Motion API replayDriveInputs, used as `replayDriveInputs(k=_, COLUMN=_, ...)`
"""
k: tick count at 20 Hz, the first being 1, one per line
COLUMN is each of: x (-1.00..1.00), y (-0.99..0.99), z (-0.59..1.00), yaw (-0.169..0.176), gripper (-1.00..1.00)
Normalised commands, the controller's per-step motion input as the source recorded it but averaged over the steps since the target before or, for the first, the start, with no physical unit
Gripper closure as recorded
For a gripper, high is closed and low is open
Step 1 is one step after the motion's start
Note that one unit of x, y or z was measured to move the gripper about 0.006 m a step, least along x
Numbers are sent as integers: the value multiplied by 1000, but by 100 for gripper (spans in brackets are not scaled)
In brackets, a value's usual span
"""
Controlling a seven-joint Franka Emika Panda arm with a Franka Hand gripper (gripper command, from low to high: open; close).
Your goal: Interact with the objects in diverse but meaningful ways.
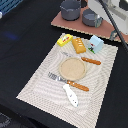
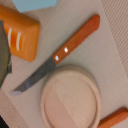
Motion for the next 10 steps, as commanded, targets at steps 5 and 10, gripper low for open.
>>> replayDriveInputs(k=5, x=66, y=-743, z=-9, yaw=-114, gripper=-100)
replayDriveInputs(k=10, x=27, y=-742, z=0, yaw=-125, gripper=-100)
